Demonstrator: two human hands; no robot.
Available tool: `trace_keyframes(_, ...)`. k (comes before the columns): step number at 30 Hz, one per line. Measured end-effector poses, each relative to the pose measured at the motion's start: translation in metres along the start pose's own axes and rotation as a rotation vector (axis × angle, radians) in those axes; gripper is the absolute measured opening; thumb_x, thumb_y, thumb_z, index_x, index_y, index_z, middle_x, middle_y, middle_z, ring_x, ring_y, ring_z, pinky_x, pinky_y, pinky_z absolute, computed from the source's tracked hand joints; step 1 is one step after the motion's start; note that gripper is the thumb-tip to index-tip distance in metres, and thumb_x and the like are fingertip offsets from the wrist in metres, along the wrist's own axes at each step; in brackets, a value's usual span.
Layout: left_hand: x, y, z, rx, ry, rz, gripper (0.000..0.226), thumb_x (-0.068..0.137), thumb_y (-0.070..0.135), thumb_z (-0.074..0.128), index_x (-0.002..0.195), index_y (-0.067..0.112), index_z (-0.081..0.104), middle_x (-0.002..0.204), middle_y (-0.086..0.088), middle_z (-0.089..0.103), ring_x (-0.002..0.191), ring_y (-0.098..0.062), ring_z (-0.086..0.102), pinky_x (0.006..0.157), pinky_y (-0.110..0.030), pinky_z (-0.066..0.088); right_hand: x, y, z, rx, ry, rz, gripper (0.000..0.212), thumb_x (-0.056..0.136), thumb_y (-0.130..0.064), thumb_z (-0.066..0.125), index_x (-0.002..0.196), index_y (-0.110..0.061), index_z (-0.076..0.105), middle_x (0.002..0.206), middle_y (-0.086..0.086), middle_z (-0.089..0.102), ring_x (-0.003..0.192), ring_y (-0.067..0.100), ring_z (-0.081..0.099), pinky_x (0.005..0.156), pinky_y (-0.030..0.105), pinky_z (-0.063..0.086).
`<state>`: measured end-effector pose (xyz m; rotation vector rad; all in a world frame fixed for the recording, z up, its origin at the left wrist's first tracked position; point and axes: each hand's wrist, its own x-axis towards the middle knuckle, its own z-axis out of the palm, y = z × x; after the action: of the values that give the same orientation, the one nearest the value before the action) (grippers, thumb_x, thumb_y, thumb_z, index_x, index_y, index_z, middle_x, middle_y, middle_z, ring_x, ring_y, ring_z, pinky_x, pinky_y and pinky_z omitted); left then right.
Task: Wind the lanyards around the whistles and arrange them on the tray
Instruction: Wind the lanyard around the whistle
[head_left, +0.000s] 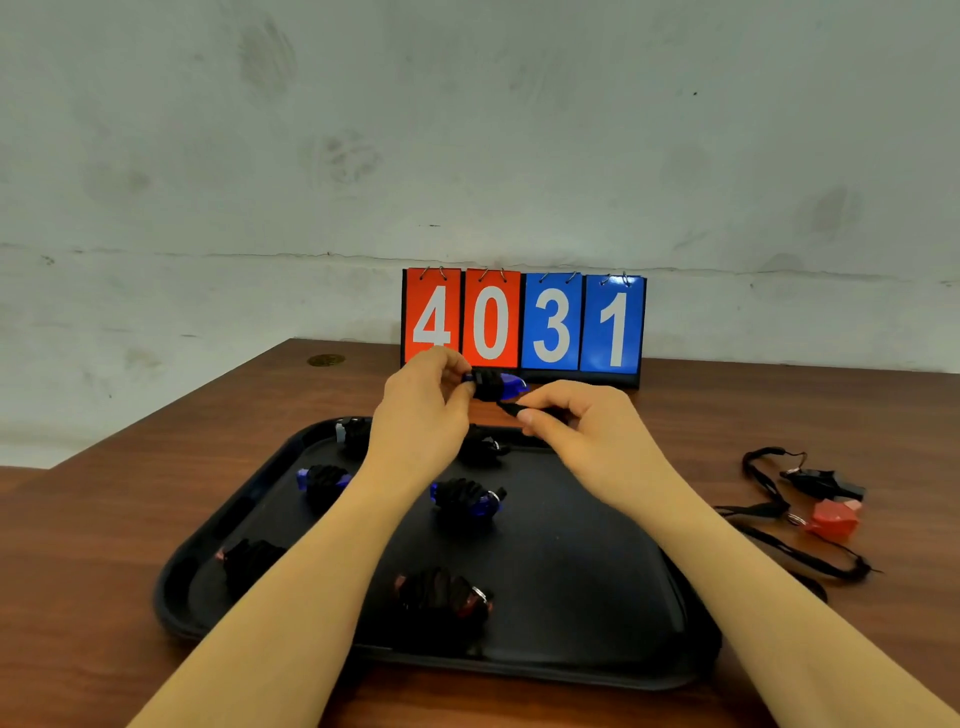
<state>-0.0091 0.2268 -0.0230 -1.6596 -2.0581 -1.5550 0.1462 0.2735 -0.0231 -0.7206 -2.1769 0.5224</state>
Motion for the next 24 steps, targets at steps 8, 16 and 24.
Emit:
trace_keyframes(8, -0.001, 0.002, -0.001, -0.006, -0.108, 0.077, 0.017, 0.089, 0.012, 0.057, 0.094, 0.027, 0.051, 0.088, 0.011, 0.054, 0.073, -0.004, 0.051, 0.071, -0.016, 0.043, 0.002, 0.007, 0.006, -0.19, 0.197, -0.15, 0.018, 0.093, -0.013, 0.051, 0.106, -0.011, 0.064, 0.099, 0.001, 0.064, 0.091, 0.011, 0.058, 0.081, 0.02, 0.047)
trace_keyframes(16, -0.004, 0.006, -0.002, -0.046, -0.191, 0.15, 0.015, 0.089, 0.011, 0.056, 0.096, 0.024, 0.054, 0.079, 0.015, 0.051, 0.069, -0.003, 0.05, 0.063, -0.009, 0.038, 0.003, 0.009, 0.0, -0.032, 0.3, -0.072, 0.016, 0.088, -0.008, 0.058, 0.099, -0.01, 0.069, 0.087, -0.009, 0.061, 0.082, -0.005, 0.054, 0.078, -0.002, 0.037)
trace_keyframes(24, -0.006, 0.008, -0.006, -0.117, -0.28, 0.172, 0.017, 0.088, 0.008, 0.057, 0.094, 0.024, 0.055, 0.085, 0.015, 0.056, 0.081, 0.0, 0.055, 0.073, 0.002, 0.039, 0.005, 0.005, -0.008, 0.351, 0.231, 0.21, 0.01, 0.082, -0.012, 0.067, 0.084, -0.021, 0.071, 0.08, -0.008, 0.068, 0.072, 0.005, 0.06, 0.06, 0.015, 0.049)
